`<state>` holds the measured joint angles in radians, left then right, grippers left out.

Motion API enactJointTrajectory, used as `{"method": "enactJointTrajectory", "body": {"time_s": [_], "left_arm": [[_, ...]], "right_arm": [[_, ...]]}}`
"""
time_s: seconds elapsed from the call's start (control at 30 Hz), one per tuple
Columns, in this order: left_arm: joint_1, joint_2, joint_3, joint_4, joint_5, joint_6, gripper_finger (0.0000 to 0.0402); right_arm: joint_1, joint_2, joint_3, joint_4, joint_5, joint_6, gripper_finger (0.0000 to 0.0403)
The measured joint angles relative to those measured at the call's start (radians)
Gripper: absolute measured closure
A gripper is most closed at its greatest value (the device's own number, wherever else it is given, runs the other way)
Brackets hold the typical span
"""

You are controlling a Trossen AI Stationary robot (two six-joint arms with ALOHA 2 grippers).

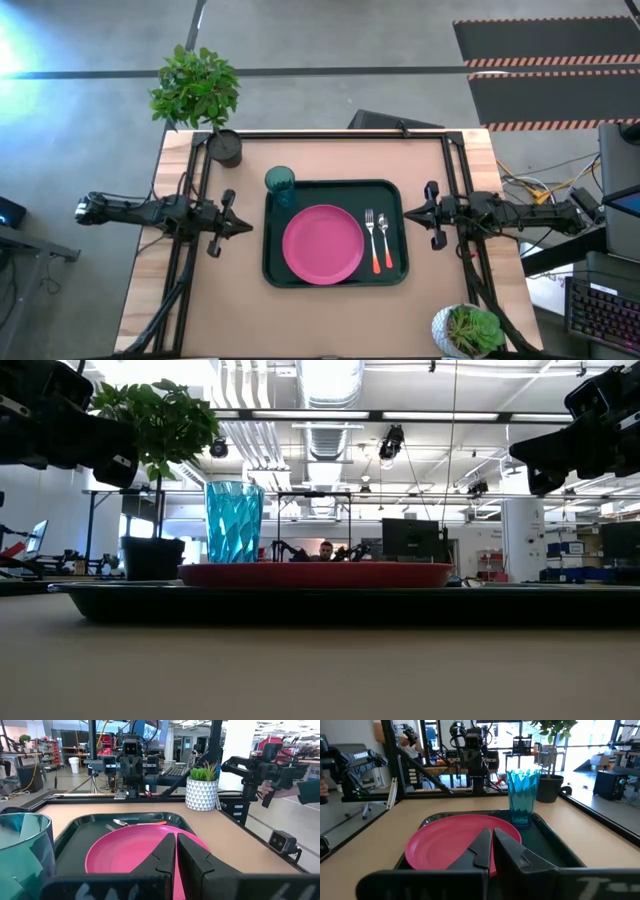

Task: Pick and place plate/cup/fork/spoon on tray
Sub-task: Return to Home Position

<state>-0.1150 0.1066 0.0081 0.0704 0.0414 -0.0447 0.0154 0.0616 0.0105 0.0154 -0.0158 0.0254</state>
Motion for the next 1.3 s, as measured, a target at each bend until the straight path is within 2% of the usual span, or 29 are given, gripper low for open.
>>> {"method": "enactJointTrajectory", "body": {"time_s": [0.23,0.57,1.3], "left_arm": [[0.0,-0.026,0.002,0.001,-0.001,0.102,0.0402],[0.0,-0.106,-0.002,-0.048,-0.01,0.104,0.0402],[0.001,-0.045,-0.002,-0.042,-0.016,0.104,0.0402]], "right_arm": [[0.0,0.0,0.0,0.0,0.0,0.0,0.0394],[0.0,0.0,0.0,-0.001,0.0,0.0,0.0394],[0.0,0.0,0.003,-0.006,0.0,0.0,0.0394]]}}
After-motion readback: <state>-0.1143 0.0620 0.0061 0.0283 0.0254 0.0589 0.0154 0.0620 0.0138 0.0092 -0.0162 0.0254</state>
